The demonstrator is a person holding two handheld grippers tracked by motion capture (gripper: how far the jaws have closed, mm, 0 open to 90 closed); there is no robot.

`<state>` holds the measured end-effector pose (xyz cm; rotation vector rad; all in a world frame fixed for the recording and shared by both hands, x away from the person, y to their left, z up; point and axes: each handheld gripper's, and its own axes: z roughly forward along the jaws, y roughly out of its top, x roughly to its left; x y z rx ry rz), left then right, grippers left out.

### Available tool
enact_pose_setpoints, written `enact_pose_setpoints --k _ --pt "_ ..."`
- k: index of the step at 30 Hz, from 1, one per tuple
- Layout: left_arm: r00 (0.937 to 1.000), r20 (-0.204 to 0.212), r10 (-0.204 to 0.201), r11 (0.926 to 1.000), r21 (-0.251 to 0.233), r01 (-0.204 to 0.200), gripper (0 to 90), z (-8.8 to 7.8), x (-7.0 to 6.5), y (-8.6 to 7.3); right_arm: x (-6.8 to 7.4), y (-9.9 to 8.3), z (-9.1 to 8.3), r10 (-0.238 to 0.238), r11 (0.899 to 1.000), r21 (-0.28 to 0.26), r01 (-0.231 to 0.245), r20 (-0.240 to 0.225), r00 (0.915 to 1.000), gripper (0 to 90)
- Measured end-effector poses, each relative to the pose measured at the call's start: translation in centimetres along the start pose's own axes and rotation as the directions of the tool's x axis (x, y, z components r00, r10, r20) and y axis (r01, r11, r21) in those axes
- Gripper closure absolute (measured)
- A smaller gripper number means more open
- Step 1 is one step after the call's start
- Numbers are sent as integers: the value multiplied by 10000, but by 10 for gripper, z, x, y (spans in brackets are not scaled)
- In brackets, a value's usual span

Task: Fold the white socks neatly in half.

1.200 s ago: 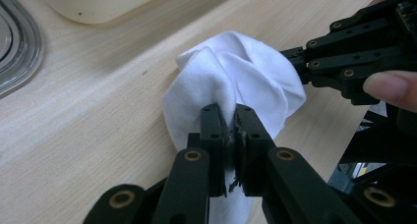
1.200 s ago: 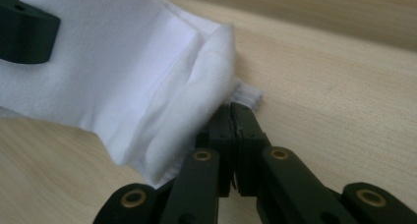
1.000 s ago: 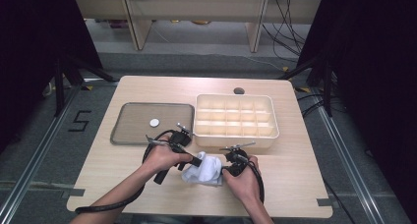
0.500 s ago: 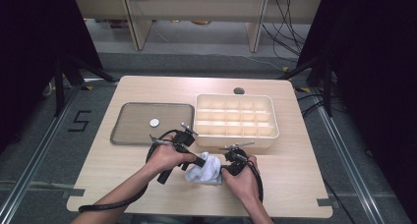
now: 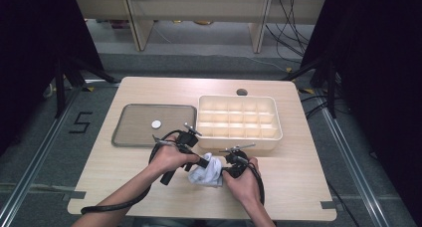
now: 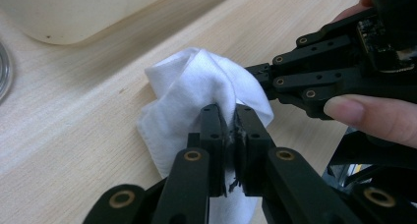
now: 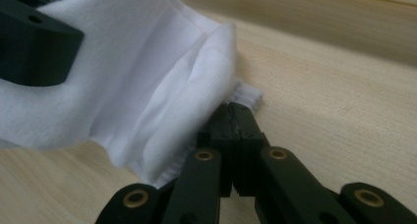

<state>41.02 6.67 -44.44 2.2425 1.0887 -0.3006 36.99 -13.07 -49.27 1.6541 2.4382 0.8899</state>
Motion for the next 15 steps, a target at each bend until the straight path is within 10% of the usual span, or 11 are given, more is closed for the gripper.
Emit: enact_pose_setpoints --k 15 --pt "9999 -21 104 9999 -66 -104 833 -3 -3 4 6 2 2 -33 9999 132 33 1 10000 899"
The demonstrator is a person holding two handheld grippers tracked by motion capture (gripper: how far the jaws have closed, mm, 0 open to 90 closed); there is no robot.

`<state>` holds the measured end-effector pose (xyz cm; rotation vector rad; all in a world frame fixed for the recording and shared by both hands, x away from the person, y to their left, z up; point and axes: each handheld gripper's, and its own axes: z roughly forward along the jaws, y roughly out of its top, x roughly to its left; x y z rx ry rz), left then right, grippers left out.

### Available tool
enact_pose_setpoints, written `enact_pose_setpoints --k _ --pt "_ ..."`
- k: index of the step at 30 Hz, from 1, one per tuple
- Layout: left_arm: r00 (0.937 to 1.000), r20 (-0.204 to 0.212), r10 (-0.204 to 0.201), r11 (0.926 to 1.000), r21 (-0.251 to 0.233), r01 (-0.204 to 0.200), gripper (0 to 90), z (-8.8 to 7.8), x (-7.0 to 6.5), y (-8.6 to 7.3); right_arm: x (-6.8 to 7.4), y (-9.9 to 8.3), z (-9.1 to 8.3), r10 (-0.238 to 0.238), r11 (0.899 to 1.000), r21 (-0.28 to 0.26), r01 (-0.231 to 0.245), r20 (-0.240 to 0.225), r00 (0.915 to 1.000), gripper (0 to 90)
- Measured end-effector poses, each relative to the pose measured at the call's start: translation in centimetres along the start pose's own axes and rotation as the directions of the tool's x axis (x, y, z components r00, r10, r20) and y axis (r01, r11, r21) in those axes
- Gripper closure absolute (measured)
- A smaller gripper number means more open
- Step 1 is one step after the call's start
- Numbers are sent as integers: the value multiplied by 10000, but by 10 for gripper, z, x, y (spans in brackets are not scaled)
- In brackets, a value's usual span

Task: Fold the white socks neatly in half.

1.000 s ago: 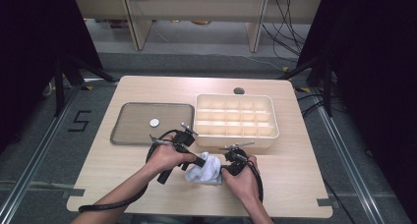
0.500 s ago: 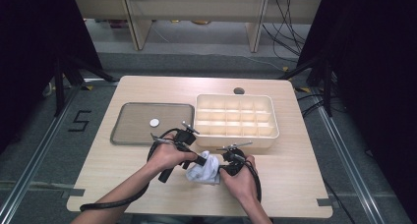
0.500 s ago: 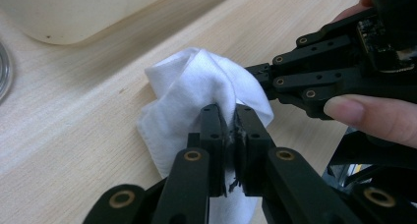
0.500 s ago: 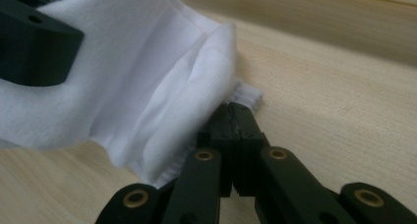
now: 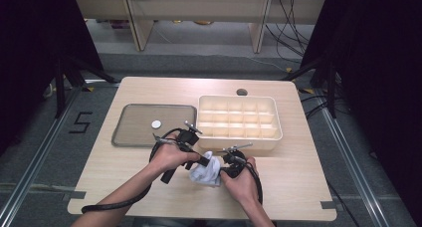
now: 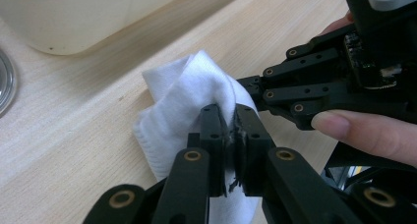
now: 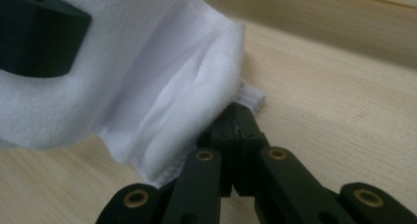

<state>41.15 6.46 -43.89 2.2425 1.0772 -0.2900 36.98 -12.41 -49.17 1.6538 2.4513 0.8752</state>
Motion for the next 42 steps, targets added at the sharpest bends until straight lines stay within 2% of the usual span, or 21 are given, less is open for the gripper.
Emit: enact_pose_setpoints --k 1,2,4,15,16,21,34,42 --pt "10000 1 -9 10000 -5 9 833 0 0 0 0 0 0 -13 10000 3 13 0 10000 899" --pt "10000 -8 -32 10000 -13 32 834 1 -1 0 -2 0 1 -170 9998 59 168 221 9996 899" --pt "10000 10 -26 10000 -16 26 833 1 -2 0 1 0 0 -10 10000 25 10 34 10000 899" --pt "10000 -42 24 10000 -13 -24 833 2 -4 3 2 1 3 -309 9995 -57 309 27 9995 899" --pt "10000 -57 54 10000 -1 -54 833 3 -4 3 3 1 2 -159 9999 22 159 66 9999 899" --pt "9999 -61 131 9999 28 -131 833 5 -5 3 5 2 1 -131 9999 87 131 -20 9999 899" --pt "9998 -88 184 9998 -91 -185 832 0 -7 5 6 2 4 -384 9993 8 384 -37 9993 900" --pt "9998 -134 158 9998 -127 -160 830 -1 -6 6 10 3 4 -266 9996 80 266 -37 9996 900"
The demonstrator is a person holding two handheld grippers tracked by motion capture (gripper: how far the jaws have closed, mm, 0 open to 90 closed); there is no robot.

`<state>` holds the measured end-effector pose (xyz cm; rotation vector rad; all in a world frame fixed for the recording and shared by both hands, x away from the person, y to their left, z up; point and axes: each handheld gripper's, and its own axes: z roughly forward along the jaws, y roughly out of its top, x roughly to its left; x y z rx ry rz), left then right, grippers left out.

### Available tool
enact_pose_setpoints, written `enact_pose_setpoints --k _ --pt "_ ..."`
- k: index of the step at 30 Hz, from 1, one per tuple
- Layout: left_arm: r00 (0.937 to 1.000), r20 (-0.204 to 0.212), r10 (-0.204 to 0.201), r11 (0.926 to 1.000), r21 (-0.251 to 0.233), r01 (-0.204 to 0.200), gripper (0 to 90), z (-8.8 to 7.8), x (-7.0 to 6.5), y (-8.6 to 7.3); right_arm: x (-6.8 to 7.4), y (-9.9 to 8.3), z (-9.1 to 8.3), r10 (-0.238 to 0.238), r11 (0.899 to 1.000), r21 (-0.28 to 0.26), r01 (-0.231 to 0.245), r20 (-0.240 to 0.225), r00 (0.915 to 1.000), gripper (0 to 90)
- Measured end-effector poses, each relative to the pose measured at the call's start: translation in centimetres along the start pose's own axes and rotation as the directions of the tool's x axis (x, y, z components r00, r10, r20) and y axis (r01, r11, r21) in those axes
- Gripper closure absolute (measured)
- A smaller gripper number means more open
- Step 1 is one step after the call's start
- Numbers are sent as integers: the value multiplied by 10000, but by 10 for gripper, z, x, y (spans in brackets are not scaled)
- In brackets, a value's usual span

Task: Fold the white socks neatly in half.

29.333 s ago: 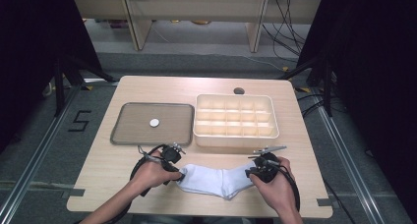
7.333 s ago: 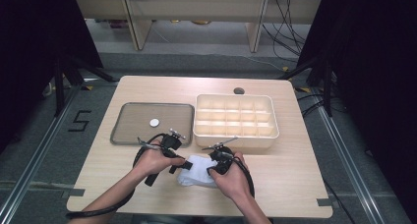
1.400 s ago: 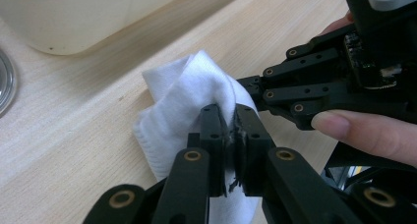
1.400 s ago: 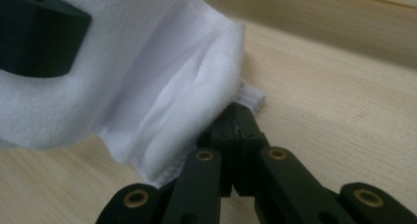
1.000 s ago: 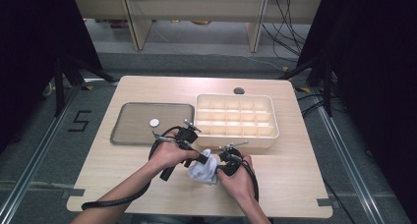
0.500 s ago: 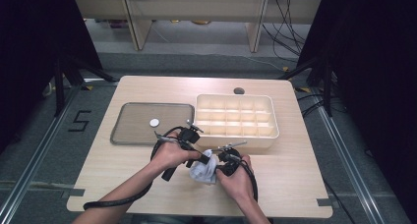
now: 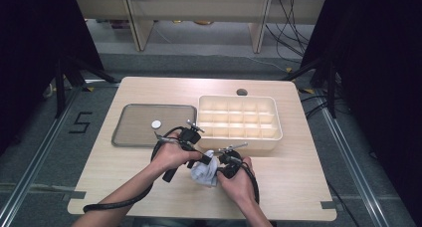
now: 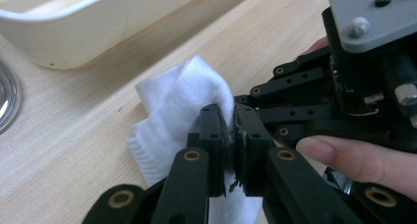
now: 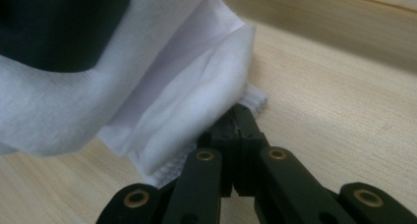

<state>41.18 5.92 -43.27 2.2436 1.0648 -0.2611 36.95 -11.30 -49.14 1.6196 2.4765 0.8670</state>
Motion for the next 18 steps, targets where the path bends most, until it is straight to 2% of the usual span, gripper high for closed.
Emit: enact_pose_setpoints --k 5,6,10,14,15,16,17,18 --pt "9999 -122 104 9998 167 -102 829 4 1 1 3 1 1 -113 9999 10 113 100 9999 900" --pt "9998 -185 43 9998 202 -39 829 5 0 0 2 0 2 -337 9994 -30 337 88 9994 900" --pt "9994 -319 142 9994 319 -132 830 11 2 -1 5 1 2 -130 9999 54 130 -21 9999 899" --pt "9982 -503 331 9985 461 -308 829 17 2 -4 2 1 2 -179 9998 126 179 -31 9998 868" --pt "9977 -539 405 9980 515 -378 830 18 2 -4 1 0 2 -280 9996 -22 280 -156 9995 852" --pt "9973 -603 409 9983 447 -382 830 19 1 -5 2 0 0 3 9999 134 -1 -122 9999 833" --pt "9969 -659 422 9983 428 -395 830 21 0 -6 -1 0 -2 -107 9999 53 108 -255 9996 824" --pt "9964 -700 470 9981 425 -441 830 21 -1 -6 -3 1 -7 96 9999 -35 -98 -394 9992 818"
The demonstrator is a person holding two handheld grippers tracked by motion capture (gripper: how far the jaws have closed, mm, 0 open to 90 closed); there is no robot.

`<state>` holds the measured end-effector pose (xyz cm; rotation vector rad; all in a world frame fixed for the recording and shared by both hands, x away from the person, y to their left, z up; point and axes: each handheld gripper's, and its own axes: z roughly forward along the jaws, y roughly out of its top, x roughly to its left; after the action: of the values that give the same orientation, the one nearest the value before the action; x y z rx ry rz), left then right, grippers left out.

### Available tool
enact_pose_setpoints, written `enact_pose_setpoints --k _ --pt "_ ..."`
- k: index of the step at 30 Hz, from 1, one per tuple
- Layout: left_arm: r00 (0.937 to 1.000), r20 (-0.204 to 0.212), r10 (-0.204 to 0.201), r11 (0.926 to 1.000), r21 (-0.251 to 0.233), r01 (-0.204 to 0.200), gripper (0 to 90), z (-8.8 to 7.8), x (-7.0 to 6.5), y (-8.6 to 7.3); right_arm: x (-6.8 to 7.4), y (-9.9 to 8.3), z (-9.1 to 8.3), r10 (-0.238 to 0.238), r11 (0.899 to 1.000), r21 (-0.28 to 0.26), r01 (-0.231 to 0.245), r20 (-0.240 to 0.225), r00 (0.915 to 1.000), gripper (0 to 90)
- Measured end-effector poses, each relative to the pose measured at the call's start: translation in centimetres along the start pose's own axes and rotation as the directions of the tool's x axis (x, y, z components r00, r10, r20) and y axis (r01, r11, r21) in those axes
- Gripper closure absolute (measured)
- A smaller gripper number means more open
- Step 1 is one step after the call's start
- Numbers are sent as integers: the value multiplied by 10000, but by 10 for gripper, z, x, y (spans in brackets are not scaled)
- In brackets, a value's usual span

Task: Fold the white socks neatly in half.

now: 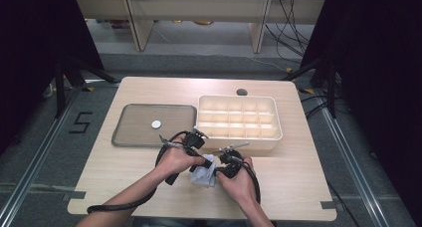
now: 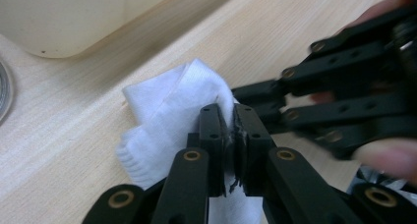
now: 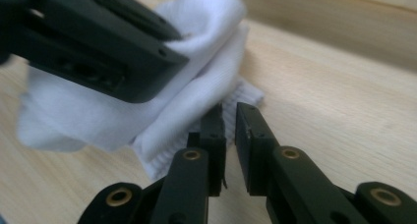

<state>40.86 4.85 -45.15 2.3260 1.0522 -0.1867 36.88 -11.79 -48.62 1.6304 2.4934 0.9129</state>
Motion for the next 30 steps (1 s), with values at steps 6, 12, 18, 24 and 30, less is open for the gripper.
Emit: enact_pose_setpoints --k 6,12,18,24,30 --pt "9993 -258 271 9996 31 -271 829 3 -4 -1 -14 10 -29 235 9965 -808 -222 152 9996 789" --pt "9978 -380 537 9986 19 -536 828 7 -8 -3 -13 30 -35 955 9898 -1039 -976 -256 9951 729" --pt "9977 -429 523 9986 -1 -523 828 8 -10 -6 -9 37 -19 828 9925 -835 -897 -823 9932 684" --pt "9976 -505 469 9989 -54 -472 827 9 -11 -8 -11 37 -13 1218 9909 -427 -1273 -1141 9860 657" --pt "9970 -407 663 9978 98 -660 824 10 -11 -8 -12 38 -8 1096 9934 -193 -1134 -1387 9842 733"
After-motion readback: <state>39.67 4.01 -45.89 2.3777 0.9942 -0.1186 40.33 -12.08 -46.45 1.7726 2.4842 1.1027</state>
